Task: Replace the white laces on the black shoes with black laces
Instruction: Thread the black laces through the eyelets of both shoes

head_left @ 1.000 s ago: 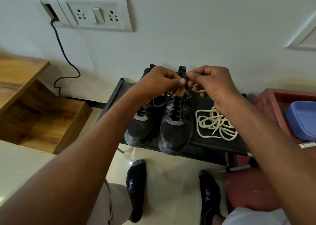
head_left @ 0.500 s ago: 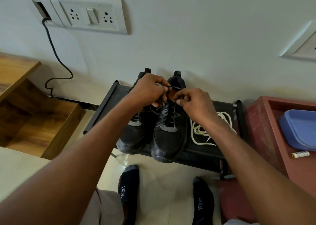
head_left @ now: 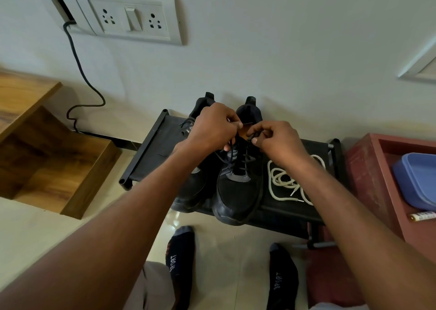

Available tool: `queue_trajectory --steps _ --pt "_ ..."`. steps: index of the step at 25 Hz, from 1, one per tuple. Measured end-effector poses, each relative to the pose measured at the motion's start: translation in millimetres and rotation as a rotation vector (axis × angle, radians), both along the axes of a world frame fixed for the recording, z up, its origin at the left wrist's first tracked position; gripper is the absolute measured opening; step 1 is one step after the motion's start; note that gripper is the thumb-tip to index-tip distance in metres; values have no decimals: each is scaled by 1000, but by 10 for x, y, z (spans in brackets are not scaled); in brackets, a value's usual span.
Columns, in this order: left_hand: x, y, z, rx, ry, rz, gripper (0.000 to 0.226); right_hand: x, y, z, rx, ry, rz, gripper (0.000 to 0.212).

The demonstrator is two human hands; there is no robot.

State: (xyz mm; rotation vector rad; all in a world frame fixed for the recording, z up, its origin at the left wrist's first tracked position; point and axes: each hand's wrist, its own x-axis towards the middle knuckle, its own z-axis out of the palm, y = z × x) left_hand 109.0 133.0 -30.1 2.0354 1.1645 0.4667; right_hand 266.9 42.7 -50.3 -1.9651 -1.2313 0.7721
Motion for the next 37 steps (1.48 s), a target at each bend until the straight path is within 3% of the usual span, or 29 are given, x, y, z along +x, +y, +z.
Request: queue_trajectory --steps 3,9,14,17,24,31,37 --pt "18 -25 -11 52 62 -26 17 -32 9 -25 34 -47 -25 18" --pt "92 -42 18 176 204 -74 21 26 40 13 2 107 -92 35" --pt "135 -50 41 229 286 -71 9 4 34 -1 3 -11 -61 25" --pt "170 -65 58 265 376 -98 20 3 25 1 9 -19 -77 22" --pt "108 -53 75 31 199 -57 12 20 25 10 -11 18 -93 24" --pt "209 -150 171 332 450 -71 23 8 30 20 -15 23 -81 30" --pt "188 -125 122 209 352 -69 22 0 8 31 -1 16 -85 30"
